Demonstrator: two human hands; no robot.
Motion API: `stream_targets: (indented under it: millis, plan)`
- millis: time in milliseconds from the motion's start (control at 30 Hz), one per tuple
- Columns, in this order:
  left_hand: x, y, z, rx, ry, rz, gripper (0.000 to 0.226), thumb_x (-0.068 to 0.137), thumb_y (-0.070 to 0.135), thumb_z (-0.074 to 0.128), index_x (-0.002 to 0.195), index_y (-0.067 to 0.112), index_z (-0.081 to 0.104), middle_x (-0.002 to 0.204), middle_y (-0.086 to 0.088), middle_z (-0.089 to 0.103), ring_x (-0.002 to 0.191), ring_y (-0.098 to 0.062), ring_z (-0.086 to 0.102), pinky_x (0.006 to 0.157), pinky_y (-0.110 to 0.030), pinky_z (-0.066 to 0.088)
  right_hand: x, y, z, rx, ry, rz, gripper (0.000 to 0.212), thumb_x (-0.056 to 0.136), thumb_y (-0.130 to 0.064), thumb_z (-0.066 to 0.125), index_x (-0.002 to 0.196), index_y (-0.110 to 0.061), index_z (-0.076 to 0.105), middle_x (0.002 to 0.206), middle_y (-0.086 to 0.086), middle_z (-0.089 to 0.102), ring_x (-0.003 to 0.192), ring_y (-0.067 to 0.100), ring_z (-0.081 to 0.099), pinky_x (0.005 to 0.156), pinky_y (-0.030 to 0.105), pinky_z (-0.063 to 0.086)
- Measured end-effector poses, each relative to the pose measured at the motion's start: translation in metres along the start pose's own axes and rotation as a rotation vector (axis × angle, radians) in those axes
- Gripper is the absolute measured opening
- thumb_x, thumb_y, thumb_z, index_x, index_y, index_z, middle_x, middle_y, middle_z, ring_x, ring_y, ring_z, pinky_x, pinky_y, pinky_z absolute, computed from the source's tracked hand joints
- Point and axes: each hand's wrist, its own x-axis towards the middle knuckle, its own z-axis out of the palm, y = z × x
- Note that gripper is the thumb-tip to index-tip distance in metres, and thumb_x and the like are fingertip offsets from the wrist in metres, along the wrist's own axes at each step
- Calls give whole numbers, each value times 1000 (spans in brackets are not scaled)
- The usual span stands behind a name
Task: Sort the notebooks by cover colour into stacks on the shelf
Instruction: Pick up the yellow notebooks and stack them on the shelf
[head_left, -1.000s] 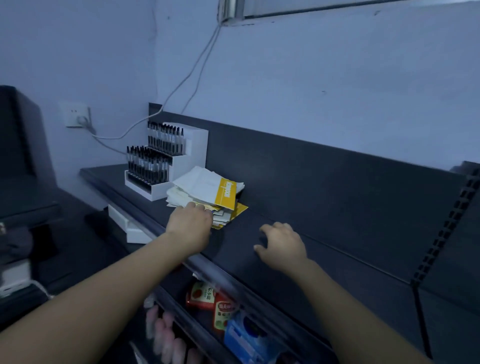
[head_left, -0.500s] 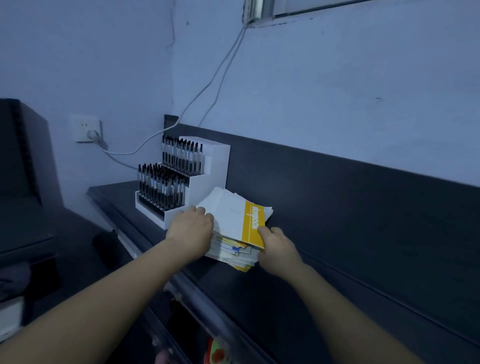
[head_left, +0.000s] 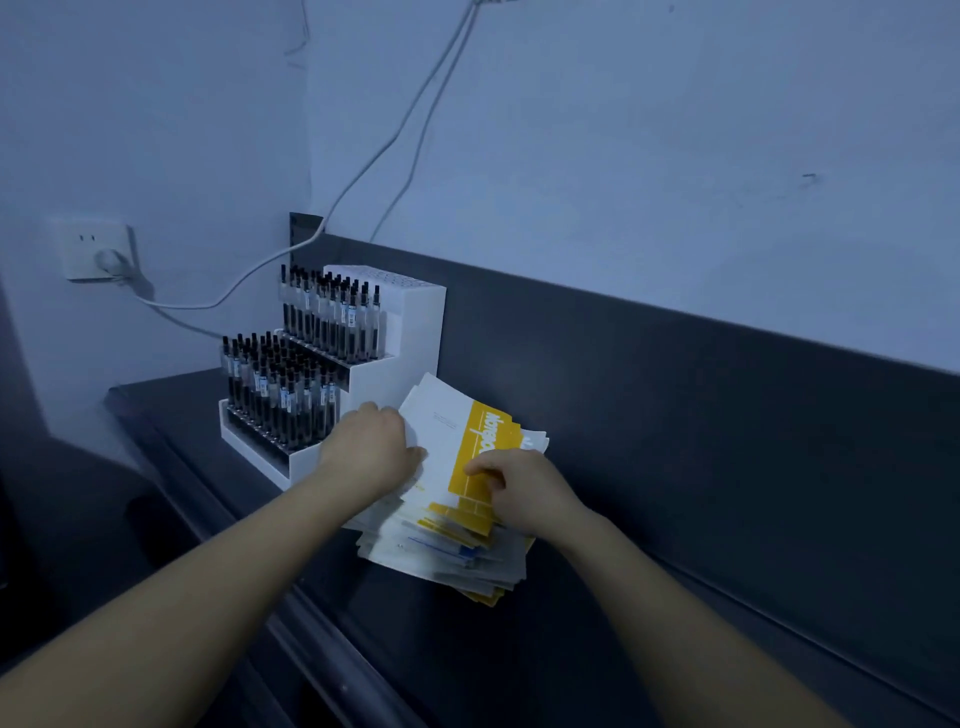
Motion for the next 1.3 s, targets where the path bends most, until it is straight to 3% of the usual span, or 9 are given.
stream_targets:
  millis: [167, 333, 467, 633, 800, 900, 1033, 1167, 1300]
  plan:
    - [13, -2, -2, -171, -36, -51, 46, 88, 43, 61, 113, 5, 57, 122, -15, 49, 101, -31, 58, 79, -31, 44, 6, -2, 5, 72, 4, 45, 47, 91, 0, 43, 125, -27, 61, 136, -2, 53, 119, 20, 51, 93, 30, 47]
    - [14, -2, -9, 19, 32, 15, 49, 86, 52, 61, 109, 10, 61, 111, -8, 52, 97, -28, 59, 68, -32, 43, 8, -7, 12, 97, 68, 66, 40, 96, -6, 41, 123, -24, 64, 135, -3, 56, 121, 19, 51, 96, 33, 47]
    - [13, 2, -11, -8, 35, 89, 39, 88, 40, 64, 109, 8, 60, 109, -9, 52, 96, -29, 59, 69, -33, 44, 6, -10, 15, 103, 113, 89, 37, 97, -10, 41, 120, -24, 66, 132, -3, 59, 114, 18, 54, 91, 31, 48]
    - [25, -5, -14, -485, -105, -17, 22, 89, 21, 62, 103, 5, 59, 96, -11, 61, 94, -30, 61, 71, -33, 49, 3, -10, 15, 255, 181, 178, 34, 98, -14, 42, 122, -23, 65, 130, -3, 58, 111, 15, 54, 80, 21, 38]
    - [29, -7, -17, -913, -202, -84, 7, 96, 14, 50, 94, 7, 49, 84, -8, 53, 83, -27, 53, 64, -29, 42, 2, -6, 17, 430, 284, 369, 31, 101, -31, 40, 119, -13, 57, 116, 4, 59, 103, 20, 54, 85, 37, 44]
    - [26, -1, -17, -1084, -193, -93, 20, 95, 12, 52, 77, 10, 43, 82, -11, 50, 78, -26, 50, 68, -32, 39, -2, -8, 14, 532, 383, 436, 40, 99, -42, 40, 114, -9, 56, 102, 4, 58, 94, 22, 55, 83, 40, 45]
    - [16, 14, -18, -1290, -199, -86, 26, 97, 10, 50, 72, 8, 46, 76, -11, 54, 68, -24, 55, 64, -32, 46, -8, -9, 3, 792, 495, 670, 60, 96, -49, 45, 137, -5, 42, 129, 9, 54, 111, 25, 55, 96, 42, 47]
    - [8, 31, -14, -1294, -172, -24, 15, 97, 16, 46, 104, 3, 51, 106, -17, 61, 95, -32, 61, 81, -43, 53, -28, -7, -5, 1066, 511, 742, 39, 97, -43, 50, 105, -5, 56, 101, 11, 65, 90, 26, 64, 75, 37, 55]
    - [-9, 52, -8, -1235, -179, 114, 13, 98, 14, 38, 107, 12, 48, 104, -11, 58, 86, -23, 54, 68, -30, 41, -63, -3, -11, 1103, 597, 755, 26, 98, -28, 53, 83, -8, 57, 85, 9, 65, 75, 25, 63, 73, 39, 57]
